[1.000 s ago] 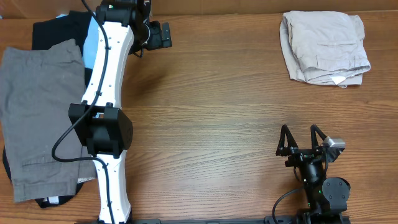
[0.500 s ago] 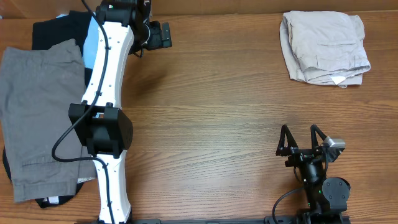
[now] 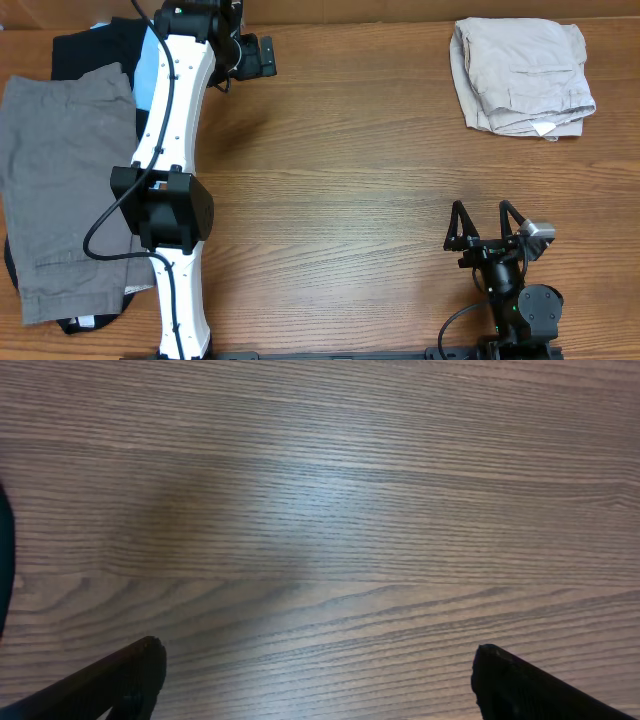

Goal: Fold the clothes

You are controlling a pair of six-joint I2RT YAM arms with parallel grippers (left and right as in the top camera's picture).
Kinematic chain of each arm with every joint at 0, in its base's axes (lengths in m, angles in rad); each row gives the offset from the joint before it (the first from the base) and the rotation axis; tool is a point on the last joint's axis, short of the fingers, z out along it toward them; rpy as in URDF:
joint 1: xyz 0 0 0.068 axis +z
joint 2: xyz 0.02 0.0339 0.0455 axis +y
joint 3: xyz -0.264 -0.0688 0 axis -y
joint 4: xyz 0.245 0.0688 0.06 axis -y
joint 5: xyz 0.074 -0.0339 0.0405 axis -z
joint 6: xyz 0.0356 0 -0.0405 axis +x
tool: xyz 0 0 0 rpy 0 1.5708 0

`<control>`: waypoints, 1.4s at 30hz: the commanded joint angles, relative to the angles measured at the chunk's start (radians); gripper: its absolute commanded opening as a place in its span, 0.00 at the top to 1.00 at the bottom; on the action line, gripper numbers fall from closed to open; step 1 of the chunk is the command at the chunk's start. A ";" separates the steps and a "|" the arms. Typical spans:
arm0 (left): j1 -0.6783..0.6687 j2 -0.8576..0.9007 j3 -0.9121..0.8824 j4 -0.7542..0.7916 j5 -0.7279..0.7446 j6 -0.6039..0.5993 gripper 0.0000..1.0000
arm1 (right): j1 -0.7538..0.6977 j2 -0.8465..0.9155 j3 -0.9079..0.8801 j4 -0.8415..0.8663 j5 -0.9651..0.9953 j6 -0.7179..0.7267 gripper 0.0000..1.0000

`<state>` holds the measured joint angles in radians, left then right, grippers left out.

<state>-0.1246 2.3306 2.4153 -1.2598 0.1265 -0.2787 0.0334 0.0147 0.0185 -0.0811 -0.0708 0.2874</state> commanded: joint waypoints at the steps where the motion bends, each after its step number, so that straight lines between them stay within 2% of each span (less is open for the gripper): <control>1: -0.016 -0.017 0.020 0.001 -0.006 0.021 0.00 | 0.005 -0.012 -0.011 0.003 0.010 -0.002 0.00; 5: -0.040 -0.050 0.018 0.000 -0.016 0.021 0.00 | 0.005 -0.012 -0.011 0.003 0.010 -0.002 0.00; 9: -0.057 -0.121 -0.023 0.000 -0.136 0.025 0.00 | 0.005 -0.012 -0.011 0.003 0.010 -0.002 0.00; 14: -0.059 -0.285 -0.188 0.035 -0.177 0.028 0.00 | 0.005 -0.012 -0.011 0.003 0.010 -0.002 0.00; 18: -0.058 -0.458 -0.406 0.215 -0.182 0.028 0.00 | 0.005 -0.012 -0.011 0.003 0.010 -0.002 0.00; 23: -0.035 -0.685 -0.728 0.547 -0.150 0.033 0.00 | 0.005 -0.012 -0.011 0.003 0.010 -0.002 0.00; 26: 0.012 -0.833 -0.942 0.770 -0.040 0.080 0.00 | 0.005 -0.012 -0.011 0.003 0.010 -0.002 0.00; 30: 0.097 -1.051 -1.231 0.983 0.111 0.160 0.00 | 0.005 -0.012 -0.011 0.003 0.010 -0.002 0.00; 42: 0.233 -1.685 -1.901 1.284 0.111 0.171 0.00 | 0.005 -0.012 -0.011 0.003 0.010 -0.002 0.00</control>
<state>0.0887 0.7856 0.6670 -0.0200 0.2142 -0.1318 0.0338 0.0139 0.0185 -0.0822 -0.0708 0.2871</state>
